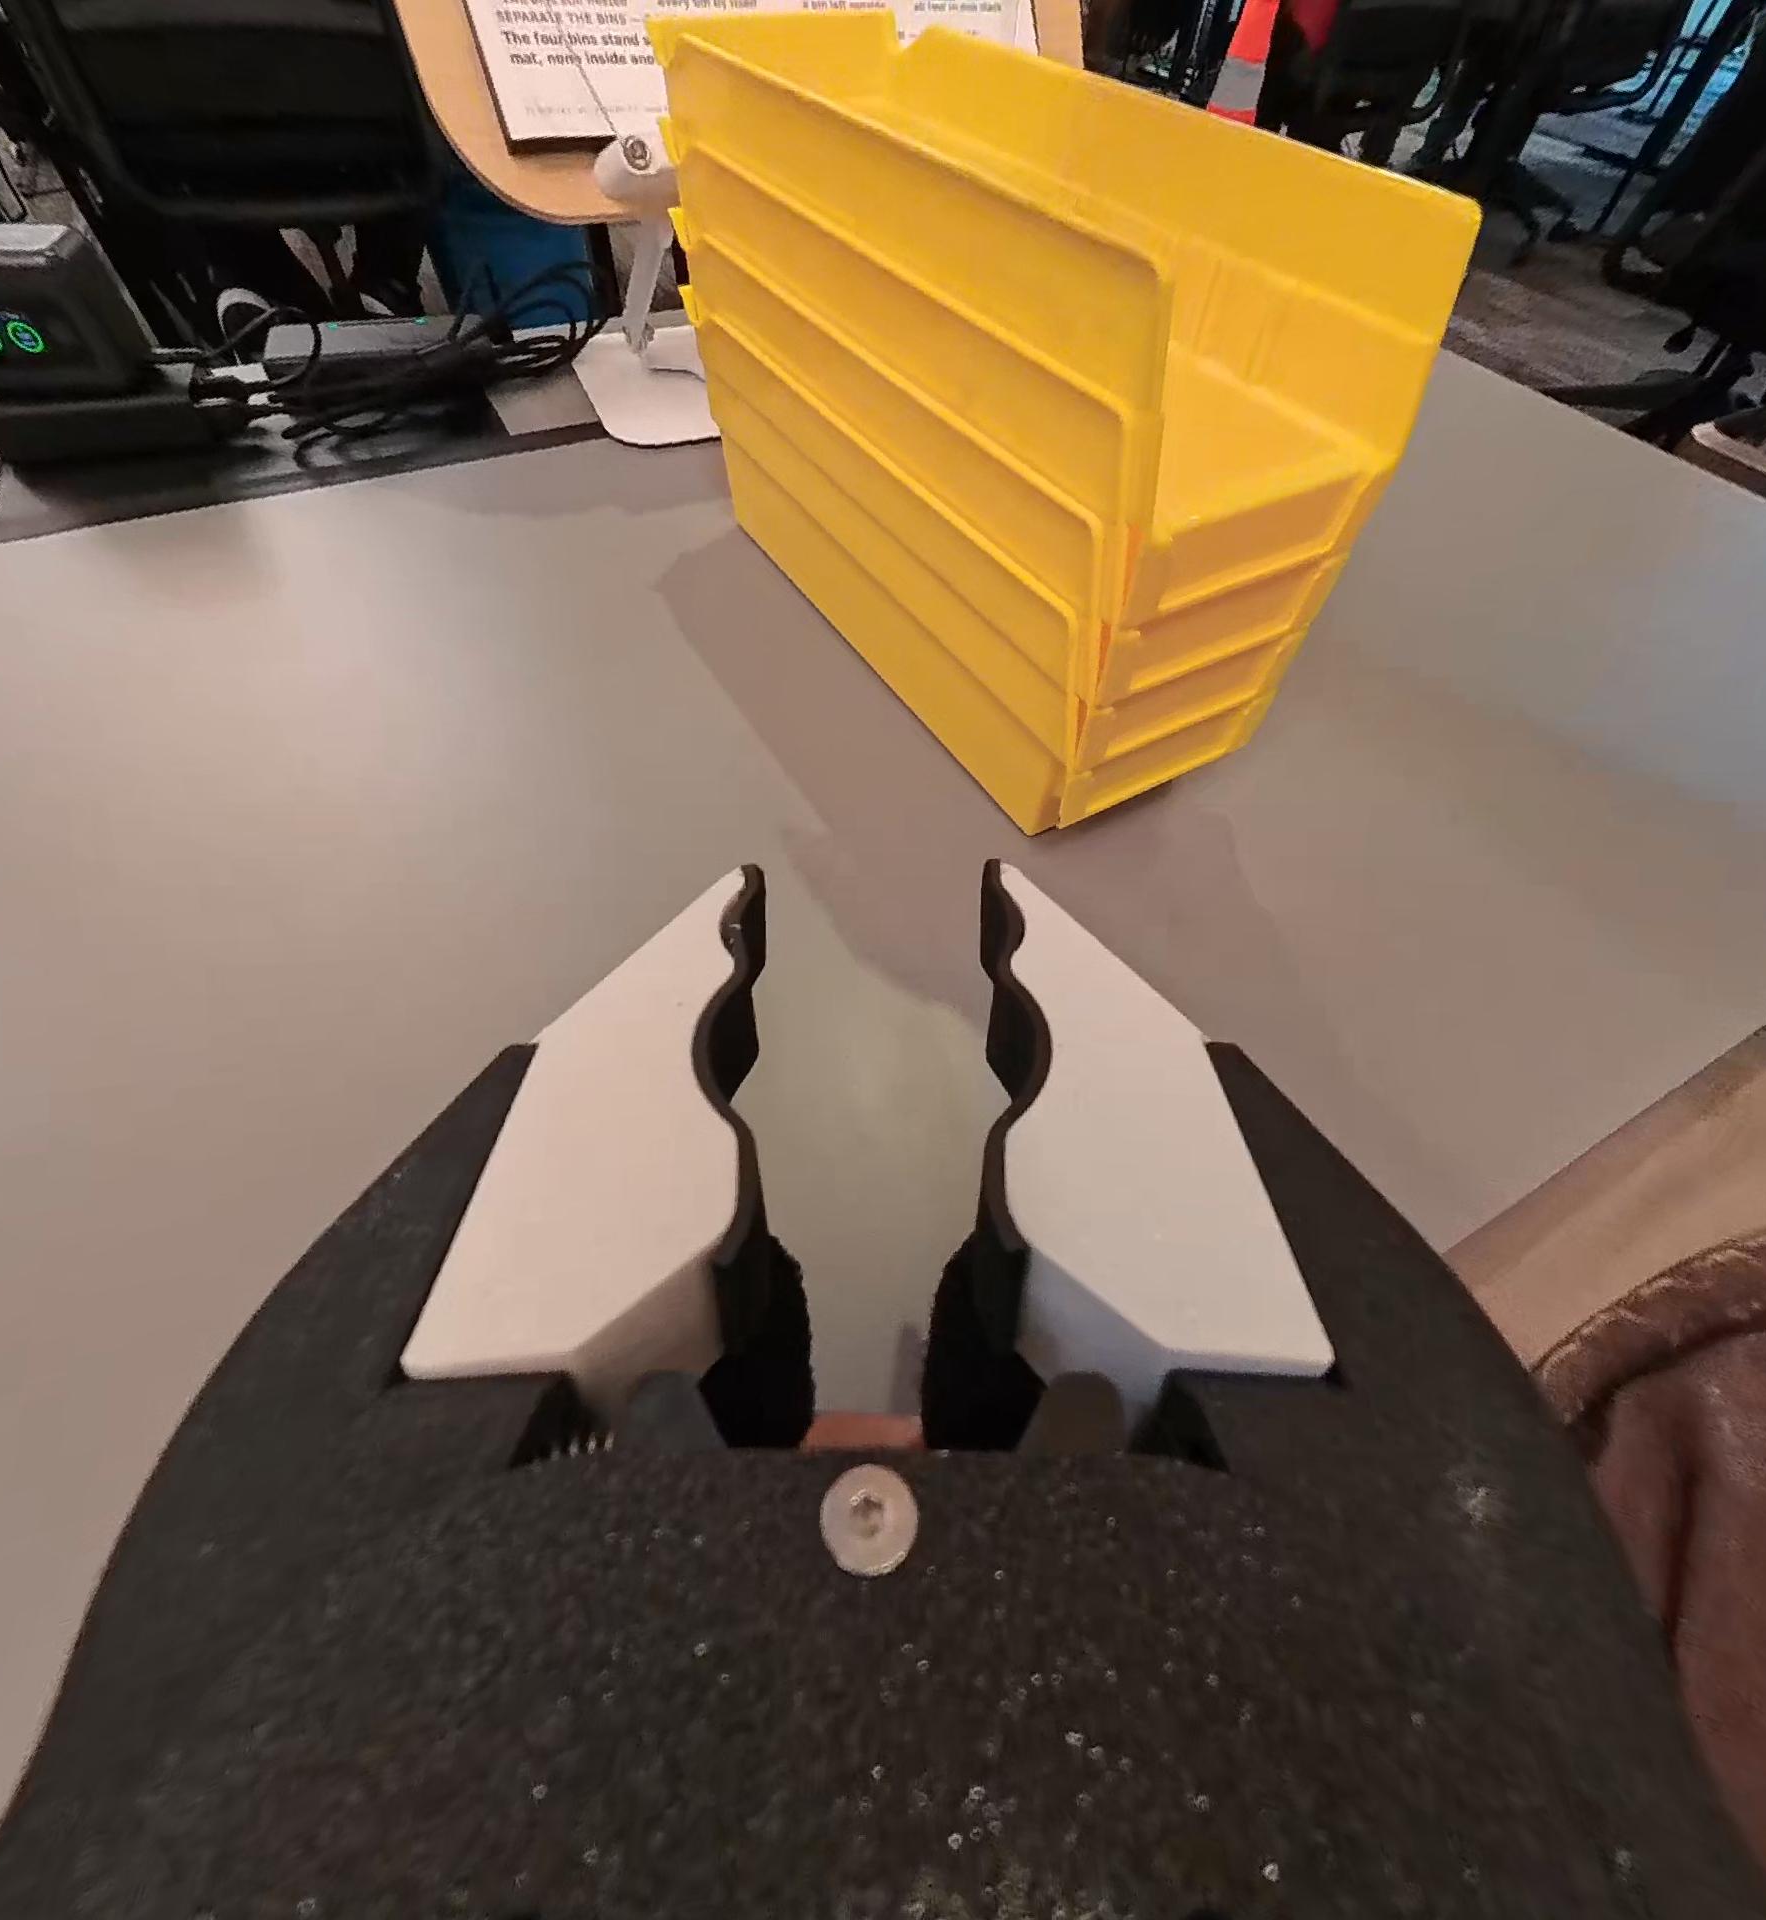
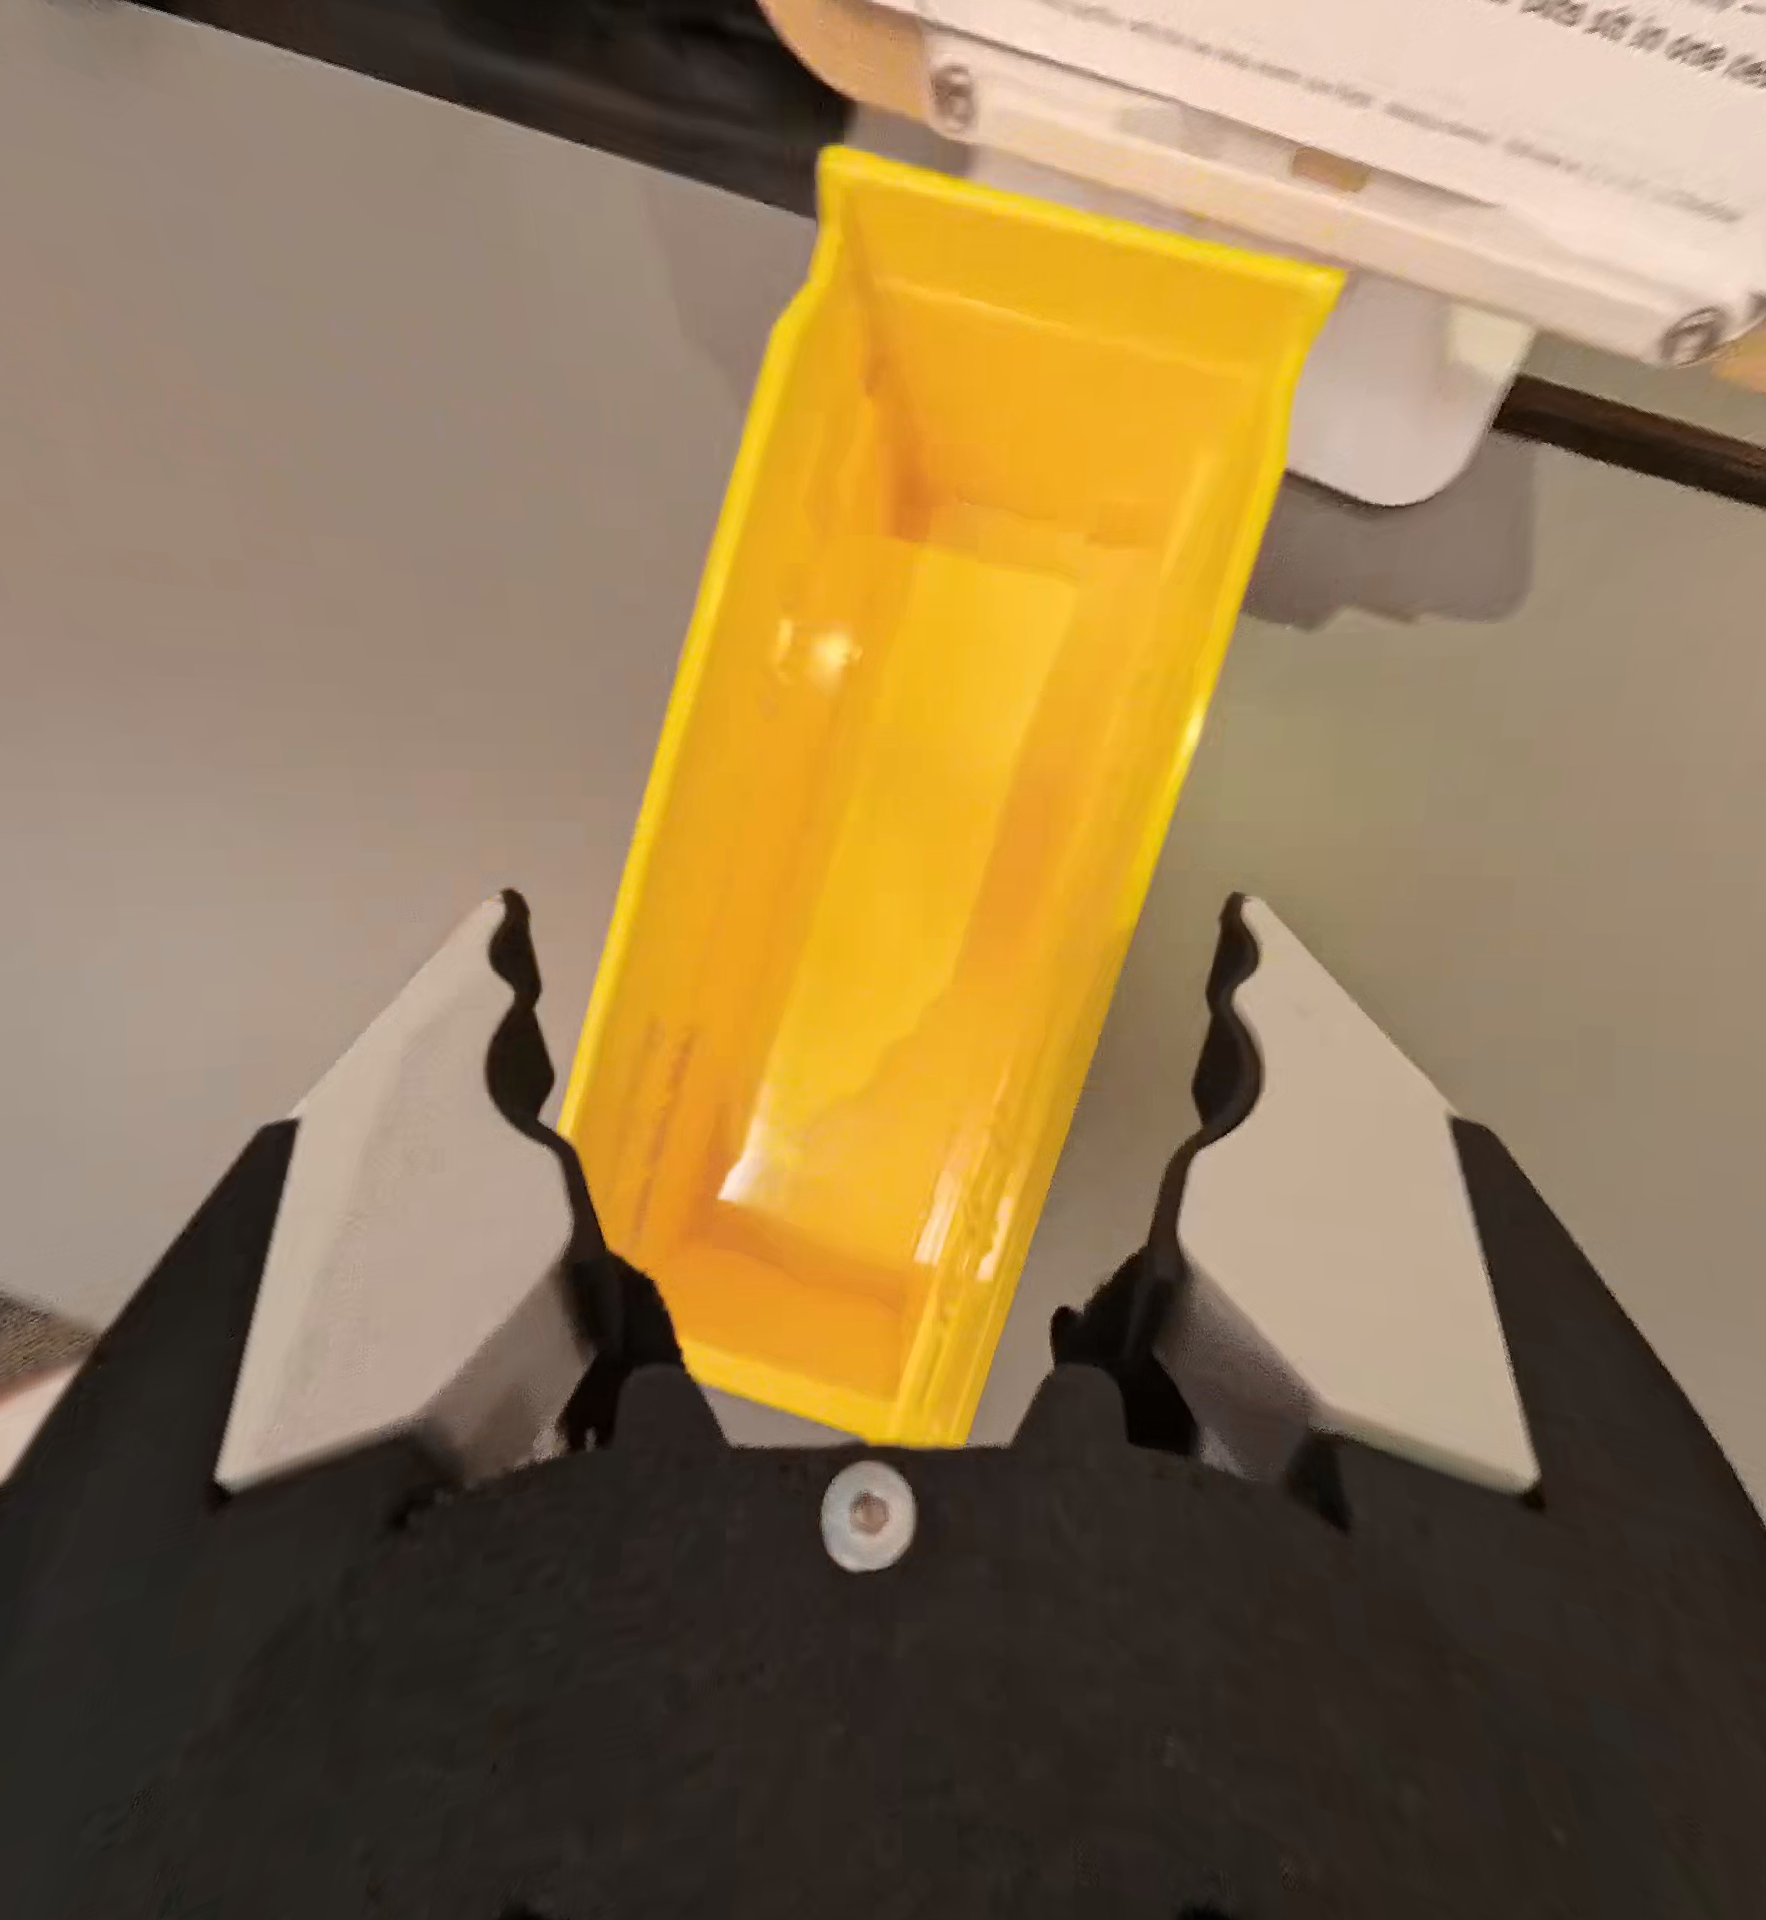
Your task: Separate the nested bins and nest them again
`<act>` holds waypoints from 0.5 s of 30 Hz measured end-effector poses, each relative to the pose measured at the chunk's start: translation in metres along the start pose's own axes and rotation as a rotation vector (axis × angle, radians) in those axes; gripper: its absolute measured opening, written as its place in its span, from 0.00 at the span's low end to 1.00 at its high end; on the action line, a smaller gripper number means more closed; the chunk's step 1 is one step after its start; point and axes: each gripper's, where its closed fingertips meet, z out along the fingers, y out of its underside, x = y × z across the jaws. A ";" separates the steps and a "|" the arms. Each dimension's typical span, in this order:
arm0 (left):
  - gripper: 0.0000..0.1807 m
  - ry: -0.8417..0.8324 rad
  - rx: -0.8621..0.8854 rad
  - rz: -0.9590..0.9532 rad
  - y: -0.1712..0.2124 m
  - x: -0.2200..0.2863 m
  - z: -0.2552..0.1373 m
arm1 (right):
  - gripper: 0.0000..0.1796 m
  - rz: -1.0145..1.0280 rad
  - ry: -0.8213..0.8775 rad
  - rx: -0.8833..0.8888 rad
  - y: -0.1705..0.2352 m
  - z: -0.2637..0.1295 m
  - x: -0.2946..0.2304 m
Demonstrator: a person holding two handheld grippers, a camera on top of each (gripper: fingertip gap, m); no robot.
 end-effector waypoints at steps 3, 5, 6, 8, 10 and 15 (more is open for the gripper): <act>0.22 0.011 -0.003 -0.014 0.001 0.000 -0.001 | 0.71 0.045 0.113 -0.152 -0.002 0.021 0.006; 0.22 0.021 -0.005 -0.020 0.001 0.002 -0.002 | 0.70 0.091 0.130 -0.237 0.005 0.033 0.004; 0.22 0.026 -0.006 -0.021 0.002 0.004 -0.003 | 0.70 0.119 0.135 -0.273 0.010 0.039 0.003; 0.22 0.032 -0.008 -0.012 0.002 0.006 -0.004 | 0.70 0.140 0.179 -0.307 0.014 0.045 0.007; 0.21 0.025 -0.006 0.002 0.002 0.006 -0.005 | 0.64 0.147 0.186 -0.314 0.012 0.044 0.008; 0.21 0.037 0.002 -0.018 -0.001 0.006 -0.005 | 0.55 0.157 0.191 -0.350 0.016 0.038 0.007</act>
